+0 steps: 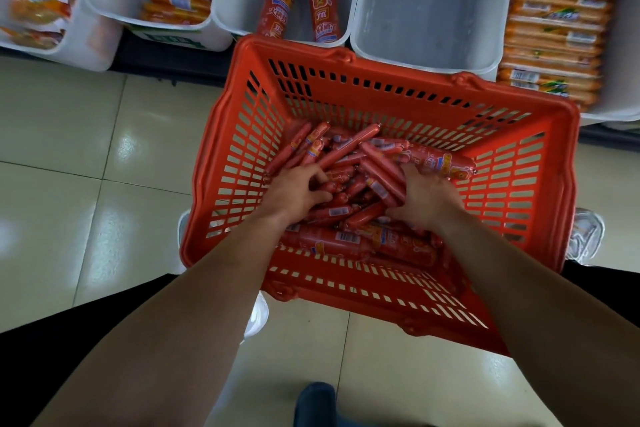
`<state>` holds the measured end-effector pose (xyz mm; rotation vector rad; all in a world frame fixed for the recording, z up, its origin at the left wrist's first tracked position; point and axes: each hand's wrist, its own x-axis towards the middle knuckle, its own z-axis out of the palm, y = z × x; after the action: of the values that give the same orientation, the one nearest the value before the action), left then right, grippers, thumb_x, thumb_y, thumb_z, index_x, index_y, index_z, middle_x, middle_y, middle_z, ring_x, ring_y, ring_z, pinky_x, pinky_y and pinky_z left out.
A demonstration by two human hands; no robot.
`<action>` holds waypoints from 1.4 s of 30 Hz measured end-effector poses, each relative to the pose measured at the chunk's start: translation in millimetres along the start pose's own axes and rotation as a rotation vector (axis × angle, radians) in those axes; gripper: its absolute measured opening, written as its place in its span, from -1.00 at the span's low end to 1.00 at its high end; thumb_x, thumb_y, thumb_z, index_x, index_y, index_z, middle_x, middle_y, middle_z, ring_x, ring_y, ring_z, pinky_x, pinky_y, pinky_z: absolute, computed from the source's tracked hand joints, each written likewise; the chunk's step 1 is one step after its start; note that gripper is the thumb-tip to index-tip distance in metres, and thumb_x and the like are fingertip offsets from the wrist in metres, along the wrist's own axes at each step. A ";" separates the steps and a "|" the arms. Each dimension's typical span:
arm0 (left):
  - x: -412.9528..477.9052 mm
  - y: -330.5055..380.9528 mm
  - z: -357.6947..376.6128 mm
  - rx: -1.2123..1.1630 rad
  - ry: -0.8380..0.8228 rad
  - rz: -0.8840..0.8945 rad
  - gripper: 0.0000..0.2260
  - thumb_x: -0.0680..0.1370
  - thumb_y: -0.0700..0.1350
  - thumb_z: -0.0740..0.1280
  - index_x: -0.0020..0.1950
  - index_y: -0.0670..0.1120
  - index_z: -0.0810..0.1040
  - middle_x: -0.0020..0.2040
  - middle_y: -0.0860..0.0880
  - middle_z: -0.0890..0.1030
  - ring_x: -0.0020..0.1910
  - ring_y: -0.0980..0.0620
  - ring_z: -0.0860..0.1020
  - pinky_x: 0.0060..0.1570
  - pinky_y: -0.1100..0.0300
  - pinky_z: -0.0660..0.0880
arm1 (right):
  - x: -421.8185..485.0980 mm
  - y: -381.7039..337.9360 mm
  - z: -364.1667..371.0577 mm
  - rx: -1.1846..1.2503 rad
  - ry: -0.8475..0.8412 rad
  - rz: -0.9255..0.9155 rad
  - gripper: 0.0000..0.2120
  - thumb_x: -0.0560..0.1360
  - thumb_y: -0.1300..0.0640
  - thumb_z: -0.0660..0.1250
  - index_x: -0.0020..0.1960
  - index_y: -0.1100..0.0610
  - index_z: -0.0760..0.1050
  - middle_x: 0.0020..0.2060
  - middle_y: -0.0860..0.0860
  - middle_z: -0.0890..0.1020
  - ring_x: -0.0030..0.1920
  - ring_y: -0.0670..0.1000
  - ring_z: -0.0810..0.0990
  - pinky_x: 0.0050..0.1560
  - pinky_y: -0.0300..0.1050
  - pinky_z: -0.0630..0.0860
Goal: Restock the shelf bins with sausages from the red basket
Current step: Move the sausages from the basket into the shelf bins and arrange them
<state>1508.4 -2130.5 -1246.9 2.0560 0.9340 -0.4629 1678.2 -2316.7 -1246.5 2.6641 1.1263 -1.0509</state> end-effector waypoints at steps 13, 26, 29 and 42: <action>-7.8 -2.6 -5.5 0.195 -0.308 -0.033 -0.26 0.41 0.07 0.54 0.52 0.12 0.27 0.51 -0.02 0.32 0.46 -0.04 0.31 0.37 0.12 0.28 | -1.8 3.2 4.7 0.154 -0.117 -0.007 -0.18 0.28 -0.20 0.58 0.39 0.08 0.32 0.27 0.11 0.49 0.27 0.18 0.48 0.30 0.08 0.44; 7.7 14.3 -3.7 -0.198 0.071 -0.028 -0.67 0.57 0.01 0.39 0.30 -0.03 0.53 0.14 0.04 0.62 0.15 0.04 0.57 0.12 0.25 0.40 | -2.0 14.8 -0.4 0.570 0.016 0.130 -0.42 0.26 0.02 0.64 0.16 0.05 0.43 -0.08 -0.04 0.60 -0.19 -0.09 0.59 -0.26 -0.23 0.47; 7.4 14.9 -3.7 -0.277 0.029 -0.056 -0.52 0.52 0.02 0.45 0.40 -0.01 0.44 0.22 0.08 0.54 0.19 0.11 0.50 0.18 0.22 0.36 | 0.0 5.3 2.0 0.499 0.110 0.126 -0.36 0.31 -0.02 0.60 0.27 0.06 0.38 -0.03 -0.04 0.54 -0.04 0.04 0.58 0.00 -0.05 0.55; -2.4 -3.7 1.5 0.201 -0.233 -0.024 -0.27 0.41 0.00 0.55 0.46 0.08 0.22 0.47 -0.03 0.23 0.39 -0.07 0.35 0.29 0.11 0.32 | 7.8 -2.1 10.6 0.471 -0.152 0.097 -0.40 0.25 -0.04 0.62 0.18 0.02 0.42 -0.02 -0.02 0.57 -0.05 0.02 0.58 -0.03 -0.07 0.52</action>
<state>1504.0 -2131.3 -1248.3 2.1134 0.7997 -0.8194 1674.7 -2313.6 -1258.9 2.8663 0.7902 -1.6408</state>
